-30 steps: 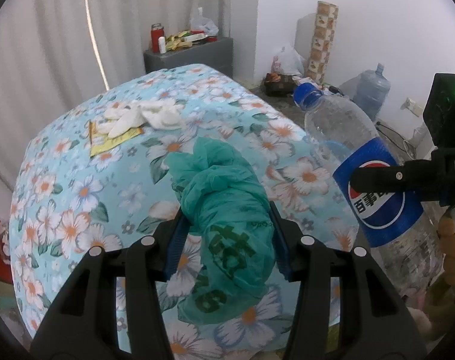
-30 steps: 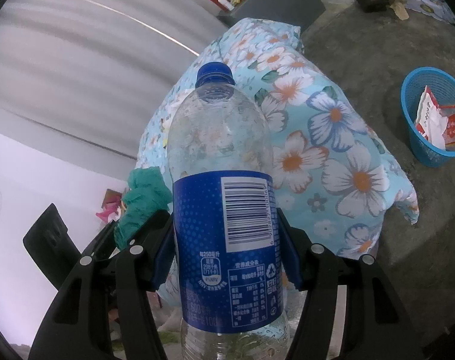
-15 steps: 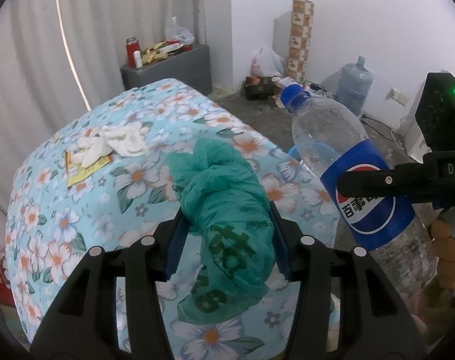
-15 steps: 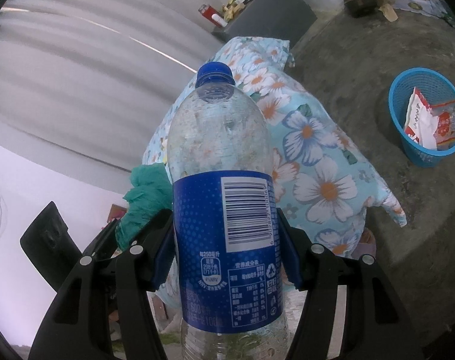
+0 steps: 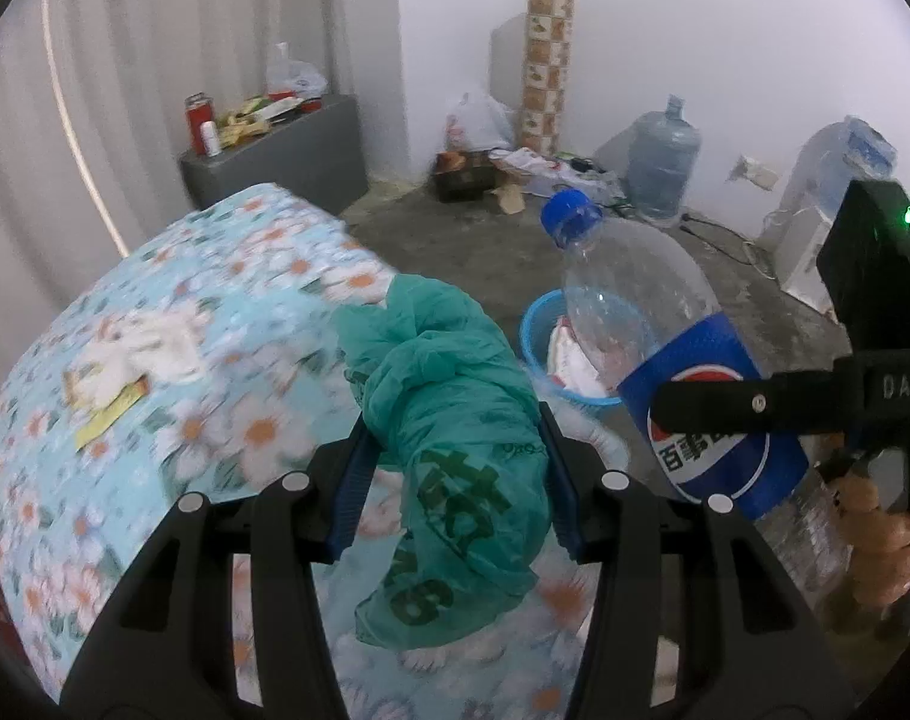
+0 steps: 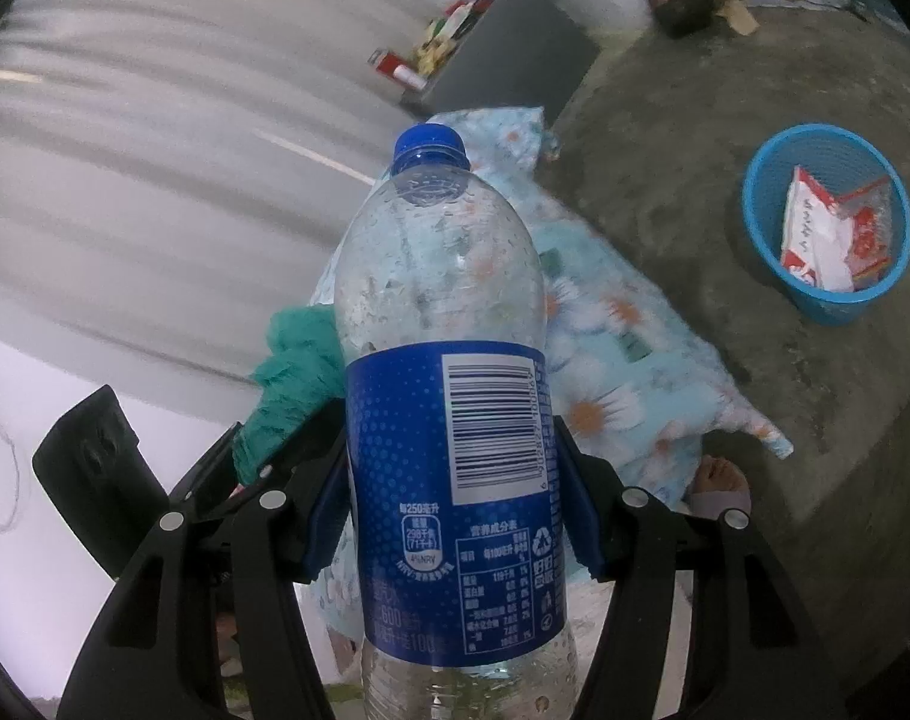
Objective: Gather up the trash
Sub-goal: 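Carry the green bag and blue-label bottle over the blue wastebasket, then open both grippers to drop the bag and bottle into the wastebasket, then move both open grippers back over the floral bed cover, then grasp the yellow snack packet with the left gripper while the right gripper grasps the white glove, then lift the yellow packet with the left gripper while the right gripper lifts the glove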
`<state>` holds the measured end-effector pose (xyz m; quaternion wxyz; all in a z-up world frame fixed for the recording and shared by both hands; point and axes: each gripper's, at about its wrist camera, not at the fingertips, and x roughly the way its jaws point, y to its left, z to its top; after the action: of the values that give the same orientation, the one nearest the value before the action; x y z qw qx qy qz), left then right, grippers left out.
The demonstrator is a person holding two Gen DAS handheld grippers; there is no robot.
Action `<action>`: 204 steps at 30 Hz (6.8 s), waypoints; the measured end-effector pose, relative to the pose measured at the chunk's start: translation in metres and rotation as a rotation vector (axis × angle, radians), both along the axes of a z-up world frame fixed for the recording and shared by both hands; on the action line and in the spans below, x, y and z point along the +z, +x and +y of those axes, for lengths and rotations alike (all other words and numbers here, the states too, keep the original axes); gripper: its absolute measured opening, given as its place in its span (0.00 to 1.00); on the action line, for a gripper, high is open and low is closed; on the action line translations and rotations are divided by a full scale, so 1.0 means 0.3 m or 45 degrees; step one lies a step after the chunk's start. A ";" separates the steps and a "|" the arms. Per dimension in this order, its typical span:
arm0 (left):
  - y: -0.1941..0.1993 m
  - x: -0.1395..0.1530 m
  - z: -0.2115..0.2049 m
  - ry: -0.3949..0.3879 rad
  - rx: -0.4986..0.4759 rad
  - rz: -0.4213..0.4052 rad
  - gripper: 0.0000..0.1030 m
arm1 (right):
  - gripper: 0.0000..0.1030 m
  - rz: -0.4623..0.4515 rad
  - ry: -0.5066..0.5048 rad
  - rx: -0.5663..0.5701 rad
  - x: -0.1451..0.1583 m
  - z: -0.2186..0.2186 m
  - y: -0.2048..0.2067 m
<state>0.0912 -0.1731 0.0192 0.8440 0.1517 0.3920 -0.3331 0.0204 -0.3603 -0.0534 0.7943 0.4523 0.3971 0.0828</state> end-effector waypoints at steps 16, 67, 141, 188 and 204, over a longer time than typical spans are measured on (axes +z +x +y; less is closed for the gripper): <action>0.287 -0.232 -0.573 -0.032 -0.250 0.474 0.46 | 0.58 0.307 0.123 -0.525 -0.330 -0.463 -0.114; 0.184 0.052 0.424 -0.261 0.430 0.164 0.81 | 0.78 -0.007 -0.582 -0.133 0.081 0.092 0.217; 0.739 -0.241 0.870 -0.292 0.678 0.268 0.05 | 0.09 0.134 -0.457 0.543 -0.062 0.650 1.034; 0.143 -0.292 0.799 -0.017 0.633 0.119 0.31 | 0.47 0.215 -0.282 0.457 -0.077 0.510 0.450; 0.142 -0.293 0.800 -0.013 0.622 0.100 0.26 | 0.53 0.135 -0.239 0.438 0.000 0.478 0.447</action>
<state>0.1339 0.0669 -0.0688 0.8843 0.0351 0.4479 -0.1270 0.1546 -0.2168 -0.0534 0.7851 0.3056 0.5157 0.1560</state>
